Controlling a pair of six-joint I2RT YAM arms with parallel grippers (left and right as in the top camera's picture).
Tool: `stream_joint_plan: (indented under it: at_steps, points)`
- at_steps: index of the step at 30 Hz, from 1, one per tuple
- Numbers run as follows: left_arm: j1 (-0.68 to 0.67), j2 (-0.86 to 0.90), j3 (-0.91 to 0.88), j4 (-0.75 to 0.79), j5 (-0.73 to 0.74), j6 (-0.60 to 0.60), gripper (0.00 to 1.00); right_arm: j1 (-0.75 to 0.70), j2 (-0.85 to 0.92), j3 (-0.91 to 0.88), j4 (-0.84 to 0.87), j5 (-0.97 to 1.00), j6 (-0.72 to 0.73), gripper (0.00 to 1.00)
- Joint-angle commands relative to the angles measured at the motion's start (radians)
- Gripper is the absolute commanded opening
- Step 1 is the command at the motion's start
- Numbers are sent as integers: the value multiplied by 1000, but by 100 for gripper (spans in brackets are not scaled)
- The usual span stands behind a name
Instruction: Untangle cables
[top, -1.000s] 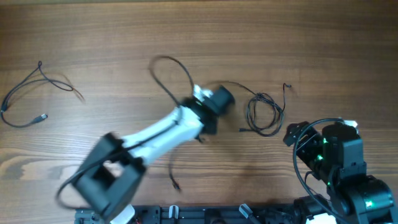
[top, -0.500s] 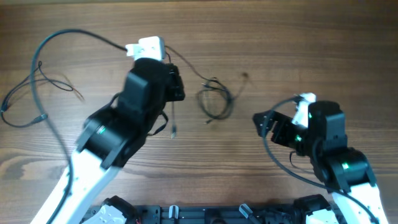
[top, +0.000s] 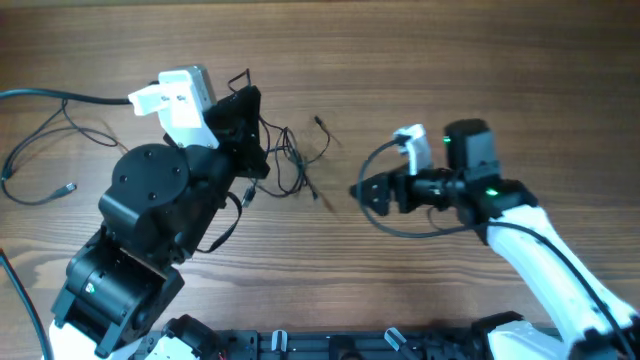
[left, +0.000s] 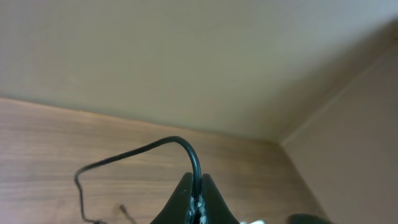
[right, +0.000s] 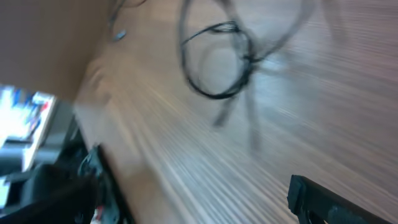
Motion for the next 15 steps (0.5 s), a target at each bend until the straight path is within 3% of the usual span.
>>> stream_joint_plan:
  at_steps: [1, 9, 15]
  points:
    - [5, -1, 9, 43, 63, 23, 4, 122, 67, 1, 104, -19, 10, 100]
    - [5, -5, 9, 104, 143, 23, 4, 341, 208, 1, 459, 535, 249, 100]
    - [5, -5, 10, 126, 152, 23, 4, 392, 329, 1, 676, 562, 262, 100]
